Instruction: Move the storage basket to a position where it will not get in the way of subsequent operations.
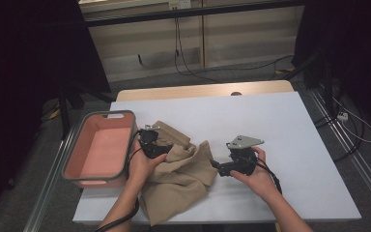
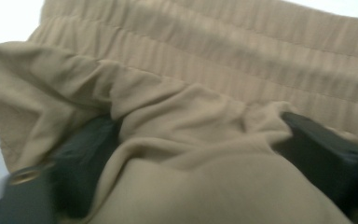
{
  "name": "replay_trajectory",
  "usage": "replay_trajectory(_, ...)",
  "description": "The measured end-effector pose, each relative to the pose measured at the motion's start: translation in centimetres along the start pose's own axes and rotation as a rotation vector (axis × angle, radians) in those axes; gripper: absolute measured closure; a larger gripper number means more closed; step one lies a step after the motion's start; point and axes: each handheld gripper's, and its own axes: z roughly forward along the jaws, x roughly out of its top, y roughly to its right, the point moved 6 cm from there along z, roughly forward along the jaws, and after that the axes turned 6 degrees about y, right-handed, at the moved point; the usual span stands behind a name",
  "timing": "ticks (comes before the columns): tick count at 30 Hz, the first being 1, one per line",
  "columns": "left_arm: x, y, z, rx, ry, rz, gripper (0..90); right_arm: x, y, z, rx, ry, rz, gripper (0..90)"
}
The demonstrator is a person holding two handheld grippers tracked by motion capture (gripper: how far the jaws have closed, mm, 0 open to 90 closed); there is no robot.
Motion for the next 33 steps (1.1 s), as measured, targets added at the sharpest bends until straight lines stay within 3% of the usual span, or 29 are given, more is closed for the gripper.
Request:
replay_trajectory(2,0.2,0.5,-0.2,-0.001,0.0,-0.011,33.1,-0.2,0.4,-0.3,-0.007,-0.002,0.001,13.1)
replay_trajectory(4,0.3,0.8,-0.2,0.001,-0.013,0.016,36.7,-0.3,0.8,-0.7,-0.017,-0.002,0.003,13.1)
replay_trajectory(5,0.5,1.4,-0.3,-0.014,0.007,-0.015,53.8,-0.5,1.3,-1.1,-0.027,-0.002,0.009,13.3)
replay_trajectory(6,0.5,1.4,-0.3,-0.014,0.007,-0.015,63.3,-0.5,1.6,-1.4,-0.034,0.001,0.01,13.3)
replay_trajectory(7,0.7,1.7,-0.3,-0.027,0.018,-0.011,63.3,-0.5,1.6,-1.4,-0.034,0.001,0.01,13.3)
replay_trajectory(8,0.9,2.2,-0.2,-0.045,0.02,-0.007,70.2,-0.5,1.8,-1.6,-0.04,0.003,0.012,13.3)
replay_trajectory(9,1.3,3.5,0.1,-0.106,0.026,0.007,77.2,-0.6,2.4,-2.0,-0.052,0.005,0.021,13.3)
replay_trajectory(10,1.3,3.5,0.1,-0.106,0.026,0.007,78.7,-0.6,2.4,-2.0,-0.052,0.005,0.021,13.3)
replay_trajectory(11,1.7,5.4,0.4,-0.17,0.026,0.017,79.6,-0.8,2.9,-2.3,-0.062,0.005,0.024,13.3)
replay_trajectory(12,1.7,5.4,0.4,-0.17,0.026,0.017,80.1,-0.8,2.9,-2.3,-0.062,0.005,0.024,13.3)
replay_trajectory(13,2.2,7.7,0.7,-0.24,0.032,0.037,80.6,-1.0,3.4,-2.6,-0.076,0.004,0.028,13.3)
replay_trajectory(14,2.2,7.7,0.7,-0.24,0.032,0.037,80.8,-1.0,3.4,-2.6,-0.076,0.004,0.028,13.3)
replay_trajectory(15,2.8,10.1,0.8,-0.305,0.035,0.082,80.9,-1.2,3.9,-3.0,-0.087,0.003,0.034,13.3)
replay_trajectory(16,2.8,10.1,0.8,-0.305,0.035,0.082,80.9,-1.2,4.2,-3.2,-0.097,0.005,0.033,13.3)
replay_trajectory(18,3.3,12.6,0.9,-0.383,0.039,0.106,80.9,-1.3,4.6,-3.4,-0.109,0.009,0.035,13.1)
replay_trajectory(20,3.5,14.3,1.1,-0.423,0.031,0.127,80.5,-1.4,5.4,-4.1,-0.128,0.017,0.053,12.9)
replay_trajectory(21,3.4,14.7,1.5,-0.369,0.022,0.174,78.5,-1.5,6.3,-4.8,-0.145,0.037,0.075,12.9)
replay_trajectory(26,3.4,14.1,1.7,-0.357,0.026,0.187,71.8,-1.9,7.4,-5.6,-0.178,0.04,0.103,12.9)
replay_trajectory(27,3.4,13.9,1.6,-0.361,0.033,0.194,69.3,-2.0,7.6,-5.6,-0.188,0.033,0.098,12.9)
replay_trajectory(28,3.6,13.5,1.3,-0.353,0.046,0.195,58.9,-2.2,7.7,-5.6,-0.195,0.025,0.088,12.9)
replay_trajectory(32,4.1,12.9,0.5,-0.322,0.062,0.22,50.4,-2.5,7.8,-5.5,-0.204,0.004,0.072,14.1)
replay_trajectory(33,4.5,12.6,0.0,-0.316,0.078,0.206,41.0,-2.8,8.1,-5.7,-0.214,-0.015,0.043,19.8)
